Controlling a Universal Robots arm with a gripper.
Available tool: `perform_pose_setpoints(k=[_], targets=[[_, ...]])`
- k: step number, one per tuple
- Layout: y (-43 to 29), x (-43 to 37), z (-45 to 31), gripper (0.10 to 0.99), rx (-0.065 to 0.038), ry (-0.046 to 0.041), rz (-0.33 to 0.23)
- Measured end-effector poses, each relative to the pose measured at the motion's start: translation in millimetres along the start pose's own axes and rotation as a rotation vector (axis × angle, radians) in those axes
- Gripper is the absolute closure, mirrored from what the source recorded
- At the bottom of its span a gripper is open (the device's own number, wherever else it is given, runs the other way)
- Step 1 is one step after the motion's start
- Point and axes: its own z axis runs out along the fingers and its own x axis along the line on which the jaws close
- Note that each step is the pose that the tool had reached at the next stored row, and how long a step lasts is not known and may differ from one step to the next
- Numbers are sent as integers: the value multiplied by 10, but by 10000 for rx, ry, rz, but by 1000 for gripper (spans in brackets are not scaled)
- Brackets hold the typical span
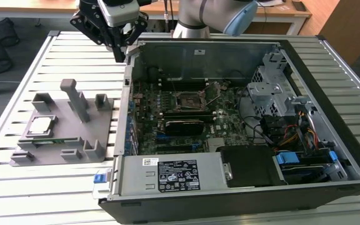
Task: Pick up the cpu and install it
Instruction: 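Reach for the cpu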
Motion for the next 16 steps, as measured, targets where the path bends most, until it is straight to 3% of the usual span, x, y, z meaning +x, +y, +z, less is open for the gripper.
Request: perform_pose_setpoints(k=[16], targets=[[-9,124,0,980,0,0,0]])
